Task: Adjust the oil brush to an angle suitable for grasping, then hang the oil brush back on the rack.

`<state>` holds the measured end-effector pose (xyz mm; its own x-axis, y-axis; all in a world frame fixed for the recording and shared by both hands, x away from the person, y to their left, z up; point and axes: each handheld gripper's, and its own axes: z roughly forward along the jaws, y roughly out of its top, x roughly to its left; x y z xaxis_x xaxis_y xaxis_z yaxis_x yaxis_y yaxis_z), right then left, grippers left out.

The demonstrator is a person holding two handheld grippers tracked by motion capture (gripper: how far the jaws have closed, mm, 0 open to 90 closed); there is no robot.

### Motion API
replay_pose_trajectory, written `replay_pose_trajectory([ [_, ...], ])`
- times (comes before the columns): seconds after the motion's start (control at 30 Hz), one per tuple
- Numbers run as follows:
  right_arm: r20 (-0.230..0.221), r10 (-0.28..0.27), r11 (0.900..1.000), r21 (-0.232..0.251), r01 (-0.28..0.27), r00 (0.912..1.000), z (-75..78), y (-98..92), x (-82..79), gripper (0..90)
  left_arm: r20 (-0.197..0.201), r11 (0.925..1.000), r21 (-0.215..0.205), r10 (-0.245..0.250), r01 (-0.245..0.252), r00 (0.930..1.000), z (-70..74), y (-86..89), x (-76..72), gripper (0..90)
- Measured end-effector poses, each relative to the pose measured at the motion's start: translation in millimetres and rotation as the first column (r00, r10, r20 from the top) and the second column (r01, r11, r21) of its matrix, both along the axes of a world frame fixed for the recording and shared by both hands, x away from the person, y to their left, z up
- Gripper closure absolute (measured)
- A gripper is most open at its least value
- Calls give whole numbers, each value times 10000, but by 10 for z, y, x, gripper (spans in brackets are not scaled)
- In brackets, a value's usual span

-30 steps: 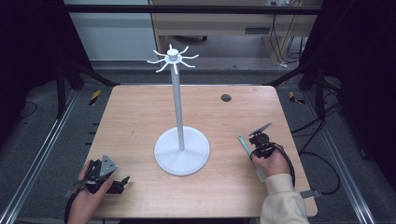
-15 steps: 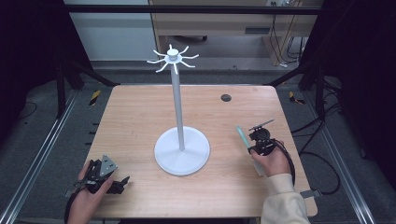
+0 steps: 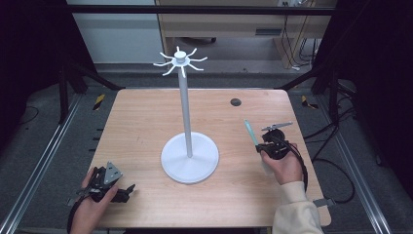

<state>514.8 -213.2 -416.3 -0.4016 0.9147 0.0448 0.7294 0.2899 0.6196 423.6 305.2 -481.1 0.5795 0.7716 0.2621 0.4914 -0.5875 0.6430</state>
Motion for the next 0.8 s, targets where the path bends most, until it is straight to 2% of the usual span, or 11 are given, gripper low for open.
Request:
replay_pose_trajectory([
  [0.2, 487, 123, 9994, 314, -138, 9987, 74, 14, -28, 829, 2, 10000, -10, 1, -1, 10000, 0, 1, 0, 37],
  [0.43, 943, 340, 9943, 974, -432, 9950, 178, 26, -64, 830, -46, 10000, 75, -28, 28, 10000, -1, 3, 1, 37],
  [0.57, 1357, 485, 9877, 1410, -678, 9896, 274, 52, -102, 830, -55, 10000, 59, -20, 21, 10000, -1, 5, 3, 37],
  [0.8, 2071, 793, 9760, 1828, -1182, 9751, 457, 147, -179, 830, 6, 10000, -8, 27, -27, 10000, -3, 2, 2, 36],
])
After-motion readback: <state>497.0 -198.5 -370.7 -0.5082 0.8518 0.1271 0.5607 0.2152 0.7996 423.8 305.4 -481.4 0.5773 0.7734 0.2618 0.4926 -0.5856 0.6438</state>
